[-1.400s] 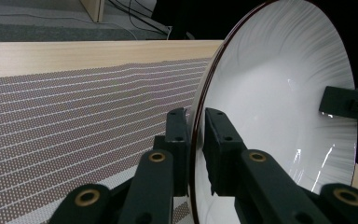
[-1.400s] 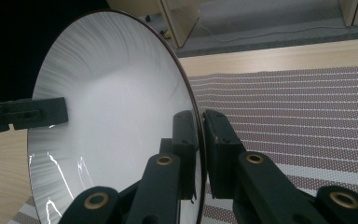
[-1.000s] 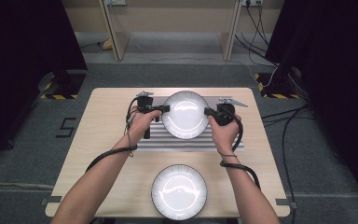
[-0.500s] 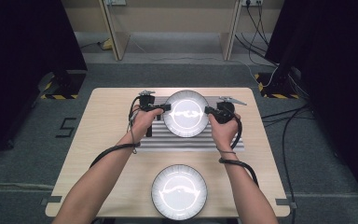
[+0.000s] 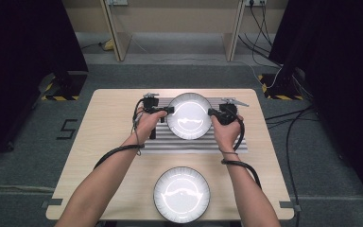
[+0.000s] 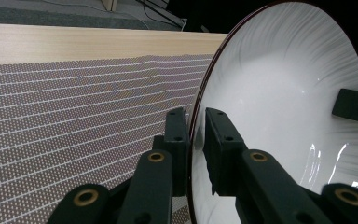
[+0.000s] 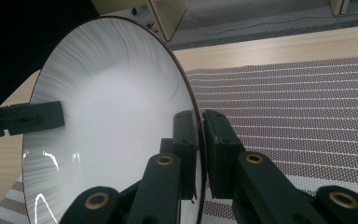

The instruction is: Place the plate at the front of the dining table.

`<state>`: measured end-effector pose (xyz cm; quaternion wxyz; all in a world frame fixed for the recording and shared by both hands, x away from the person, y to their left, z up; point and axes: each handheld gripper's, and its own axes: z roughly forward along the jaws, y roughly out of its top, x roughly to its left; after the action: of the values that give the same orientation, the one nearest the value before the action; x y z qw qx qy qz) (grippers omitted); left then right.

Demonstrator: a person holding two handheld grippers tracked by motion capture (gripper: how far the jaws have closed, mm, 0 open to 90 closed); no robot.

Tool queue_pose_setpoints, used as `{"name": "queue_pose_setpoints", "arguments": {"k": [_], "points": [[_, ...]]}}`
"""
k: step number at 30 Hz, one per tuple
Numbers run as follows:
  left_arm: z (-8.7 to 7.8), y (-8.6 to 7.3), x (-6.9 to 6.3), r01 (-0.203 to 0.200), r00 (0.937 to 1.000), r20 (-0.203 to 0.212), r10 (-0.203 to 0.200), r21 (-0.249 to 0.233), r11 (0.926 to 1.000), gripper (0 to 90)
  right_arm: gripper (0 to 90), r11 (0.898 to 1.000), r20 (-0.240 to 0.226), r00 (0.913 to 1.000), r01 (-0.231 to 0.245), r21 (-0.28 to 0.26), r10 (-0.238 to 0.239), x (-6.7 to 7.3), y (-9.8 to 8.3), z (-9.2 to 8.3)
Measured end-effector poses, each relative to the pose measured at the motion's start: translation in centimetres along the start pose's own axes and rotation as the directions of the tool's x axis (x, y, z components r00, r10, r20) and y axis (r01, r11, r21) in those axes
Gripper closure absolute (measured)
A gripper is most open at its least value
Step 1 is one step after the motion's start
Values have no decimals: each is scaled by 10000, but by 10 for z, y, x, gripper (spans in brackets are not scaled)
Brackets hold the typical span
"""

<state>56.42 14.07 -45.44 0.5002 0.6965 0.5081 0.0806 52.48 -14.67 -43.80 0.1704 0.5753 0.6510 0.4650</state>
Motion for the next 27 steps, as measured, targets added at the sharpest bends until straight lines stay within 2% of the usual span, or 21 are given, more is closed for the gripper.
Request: {"name": "queue_pose_setpoints", "arguments": {"k": [7,27], "points": [[4,-3,2,33,10000,-50,-33,116,9999,791,838,10000,80,10000,14,97,-15,-1,-2,4],[18,-16,10,165,9985,-524,-142,435,9989,776,837,9985,339,9994,27,546,-45,-4,-12,19]]}}
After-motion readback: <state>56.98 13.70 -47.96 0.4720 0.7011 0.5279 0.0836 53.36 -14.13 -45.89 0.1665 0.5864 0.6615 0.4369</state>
